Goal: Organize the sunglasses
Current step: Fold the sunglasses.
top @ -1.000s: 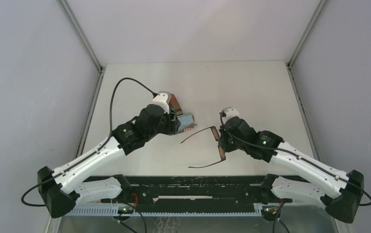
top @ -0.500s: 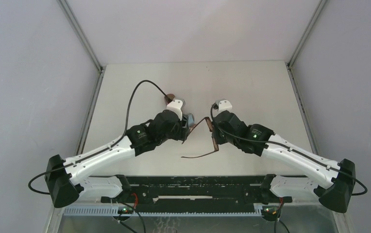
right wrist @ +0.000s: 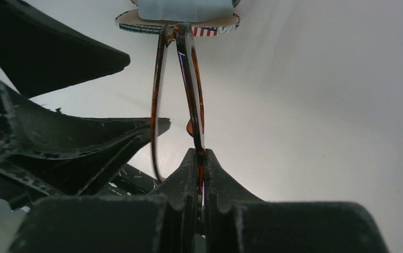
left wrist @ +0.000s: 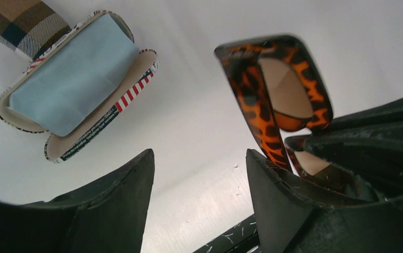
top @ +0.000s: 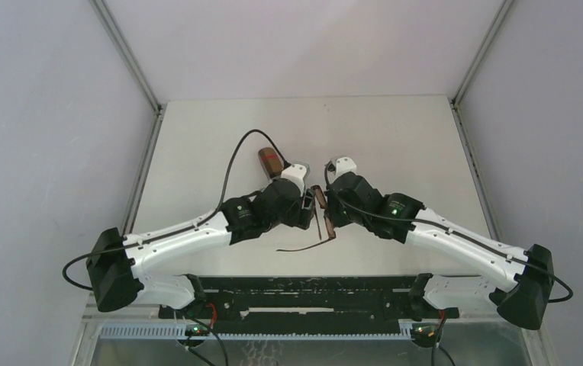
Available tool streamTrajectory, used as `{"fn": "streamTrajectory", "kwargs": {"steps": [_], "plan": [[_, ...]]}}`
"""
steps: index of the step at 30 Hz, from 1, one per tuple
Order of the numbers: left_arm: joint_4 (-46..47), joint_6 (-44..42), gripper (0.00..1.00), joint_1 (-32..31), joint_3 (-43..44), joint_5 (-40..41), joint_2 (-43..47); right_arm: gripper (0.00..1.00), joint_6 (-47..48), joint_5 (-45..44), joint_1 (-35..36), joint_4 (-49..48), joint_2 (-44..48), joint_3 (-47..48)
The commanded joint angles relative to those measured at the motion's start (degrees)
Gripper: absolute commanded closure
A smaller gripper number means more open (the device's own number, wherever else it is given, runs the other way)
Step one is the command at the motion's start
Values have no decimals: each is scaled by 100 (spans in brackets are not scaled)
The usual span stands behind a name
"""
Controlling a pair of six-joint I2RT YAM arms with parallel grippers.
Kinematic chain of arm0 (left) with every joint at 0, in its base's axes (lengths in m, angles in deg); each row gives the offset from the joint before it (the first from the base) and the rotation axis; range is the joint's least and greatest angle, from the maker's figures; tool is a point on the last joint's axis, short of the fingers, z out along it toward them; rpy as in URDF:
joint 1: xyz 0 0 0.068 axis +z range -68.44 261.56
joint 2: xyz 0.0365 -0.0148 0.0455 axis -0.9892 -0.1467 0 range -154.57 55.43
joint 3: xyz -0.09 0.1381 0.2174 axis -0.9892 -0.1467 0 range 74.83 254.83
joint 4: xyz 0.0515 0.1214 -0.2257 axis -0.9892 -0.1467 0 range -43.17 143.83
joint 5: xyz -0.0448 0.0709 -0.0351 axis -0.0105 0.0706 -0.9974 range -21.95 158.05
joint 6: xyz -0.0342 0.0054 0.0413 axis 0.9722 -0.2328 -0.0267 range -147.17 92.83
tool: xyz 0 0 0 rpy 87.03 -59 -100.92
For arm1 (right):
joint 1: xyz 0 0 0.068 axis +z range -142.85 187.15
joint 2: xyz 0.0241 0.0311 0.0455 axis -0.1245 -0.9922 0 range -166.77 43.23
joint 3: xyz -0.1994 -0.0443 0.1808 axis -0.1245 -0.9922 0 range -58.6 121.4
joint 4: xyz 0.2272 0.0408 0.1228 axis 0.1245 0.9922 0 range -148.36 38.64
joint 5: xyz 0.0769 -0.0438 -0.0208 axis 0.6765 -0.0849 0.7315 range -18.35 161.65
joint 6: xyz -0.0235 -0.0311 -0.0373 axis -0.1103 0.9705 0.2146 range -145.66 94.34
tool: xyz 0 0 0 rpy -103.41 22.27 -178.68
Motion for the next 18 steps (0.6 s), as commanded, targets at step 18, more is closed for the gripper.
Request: {"fn": "streamTrajectory", "kwargs": {"steps": [18], "plan": [[171,-133,18,-47,185,305,1088,100,-391,-1162,-708,150,129,-59]]}}
